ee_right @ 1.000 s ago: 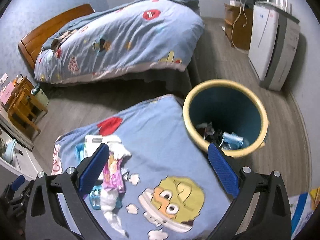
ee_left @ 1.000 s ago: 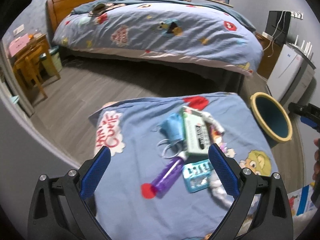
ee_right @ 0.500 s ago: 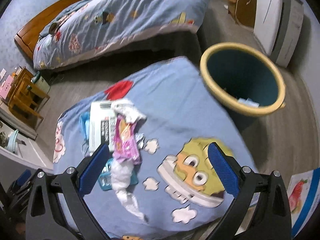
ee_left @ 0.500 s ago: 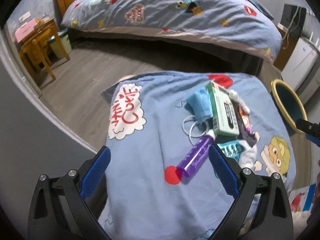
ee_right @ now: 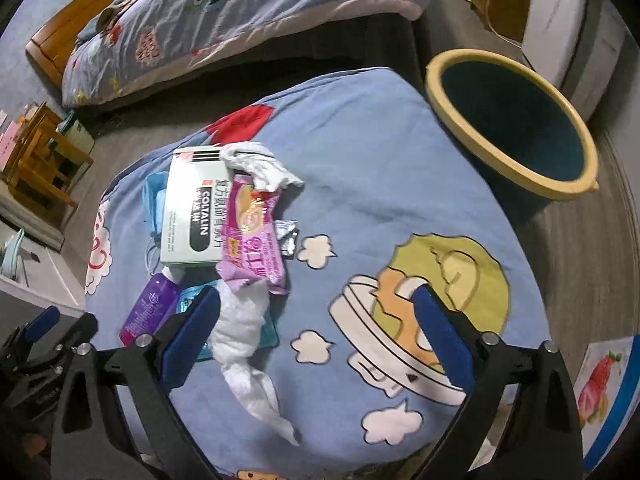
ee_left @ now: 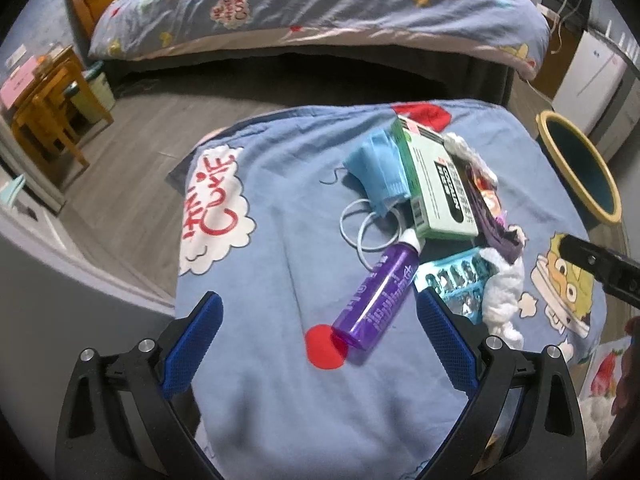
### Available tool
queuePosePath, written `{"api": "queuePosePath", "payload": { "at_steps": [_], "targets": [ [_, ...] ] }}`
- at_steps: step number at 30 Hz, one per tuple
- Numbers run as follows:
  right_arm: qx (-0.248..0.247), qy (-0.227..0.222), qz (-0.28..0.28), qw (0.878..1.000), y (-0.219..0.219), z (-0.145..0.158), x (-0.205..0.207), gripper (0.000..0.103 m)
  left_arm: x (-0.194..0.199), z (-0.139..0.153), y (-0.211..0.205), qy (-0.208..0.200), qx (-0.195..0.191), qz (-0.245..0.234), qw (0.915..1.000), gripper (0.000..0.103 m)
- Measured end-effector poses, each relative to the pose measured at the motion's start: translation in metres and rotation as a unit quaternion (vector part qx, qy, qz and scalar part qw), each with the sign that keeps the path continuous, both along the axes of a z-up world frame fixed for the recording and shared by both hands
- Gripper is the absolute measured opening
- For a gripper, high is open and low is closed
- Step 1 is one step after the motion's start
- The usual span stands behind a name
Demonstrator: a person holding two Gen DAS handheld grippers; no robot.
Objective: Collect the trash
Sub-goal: 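Grasp the purple spray bottle with the left gripper while the right grasps the pink candy wrapper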
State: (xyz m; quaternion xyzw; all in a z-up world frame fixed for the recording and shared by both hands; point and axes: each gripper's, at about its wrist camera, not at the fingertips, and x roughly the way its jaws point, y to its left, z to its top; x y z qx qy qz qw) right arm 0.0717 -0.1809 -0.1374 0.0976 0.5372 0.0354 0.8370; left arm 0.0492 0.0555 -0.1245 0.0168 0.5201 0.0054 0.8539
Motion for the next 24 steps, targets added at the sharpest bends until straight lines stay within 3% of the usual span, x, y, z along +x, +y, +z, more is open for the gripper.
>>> {"api": "queuePosePath", "payload": {
  "at_steps": [7,12,21,24],
  "targets": [
    [0.020,0.009,0.025,0.999,0.012,-0.007,0.017,0.064,0.014,-0.016,-0.008,0.013,0.006,-0.045,0.9989,0.094],
    [0.038,0.007,0.068,0.997,0.021,-0.008,0.024,0.047,0.022,-0.032,-0.016,0.041,-0.009,-0.080,0.9959,0.079],
    [0.040,0.005,0.116,0.992,0.037,-0.014,0.033,0.046,0.033,-0.056,-0.045,0.065,0.010,-0.133,0.9889,0.060],
    [0.033,0.005,0.119,0.992,0.040,-0.017,0.036,0.046,0.038,-0.062,-0.045,0.075,0.004,-0.134,0.9882,0.044]
  ]
}}
